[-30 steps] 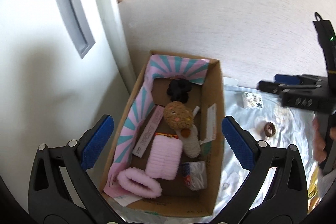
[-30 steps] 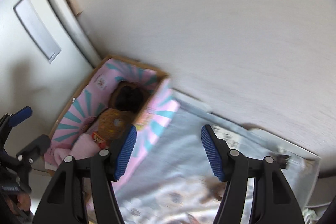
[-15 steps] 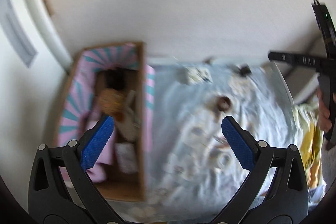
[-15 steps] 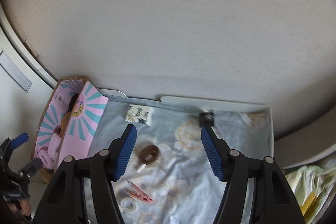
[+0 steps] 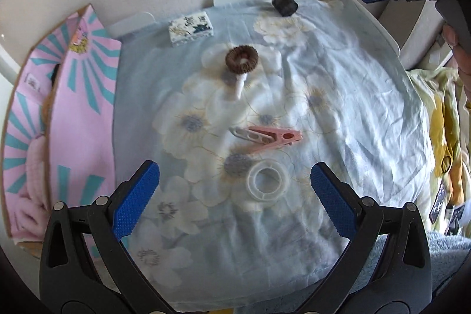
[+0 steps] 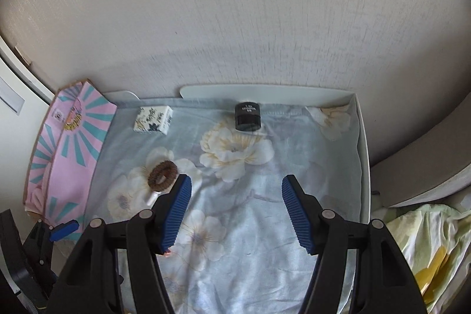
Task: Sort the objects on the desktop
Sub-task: 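Move both open tools back over the floral cloth, then grasp the clear tape roll with left tool while right tool grasps the black jar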
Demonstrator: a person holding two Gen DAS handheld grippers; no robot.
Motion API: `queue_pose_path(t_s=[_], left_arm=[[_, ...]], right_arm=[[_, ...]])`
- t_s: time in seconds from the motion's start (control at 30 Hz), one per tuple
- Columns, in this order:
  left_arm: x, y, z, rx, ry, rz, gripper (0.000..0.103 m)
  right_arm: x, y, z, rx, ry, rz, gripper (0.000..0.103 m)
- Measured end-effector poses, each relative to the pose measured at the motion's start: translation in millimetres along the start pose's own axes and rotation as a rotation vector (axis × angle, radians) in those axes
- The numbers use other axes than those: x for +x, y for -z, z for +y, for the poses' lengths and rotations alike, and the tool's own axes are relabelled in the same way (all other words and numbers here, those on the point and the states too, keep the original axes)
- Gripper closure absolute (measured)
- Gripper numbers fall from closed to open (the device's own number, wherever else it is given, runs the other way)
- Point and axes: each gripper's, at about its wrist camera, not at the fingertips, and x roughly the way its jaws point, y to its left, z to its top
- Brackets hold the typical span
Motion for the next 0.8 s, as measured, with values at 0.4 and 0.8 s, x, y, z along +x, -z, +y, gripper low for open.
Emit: queue_pose_path(t_s=[0.4, 0.8], left_arm=[[32.5, 15.9, -8.1, -0.071, 0.006, 0.007, 0.001], [40.8, 25.7, -7.1, -0.101, -0.008, -0.012, 0.001]], right_arm=[[76.7, -35.7, -14.2, -0.026, 0.019, 0.074, 0.043], [100.2, -53.7, -18.5, -0.020, 0.046, 0.063, 0.043]])
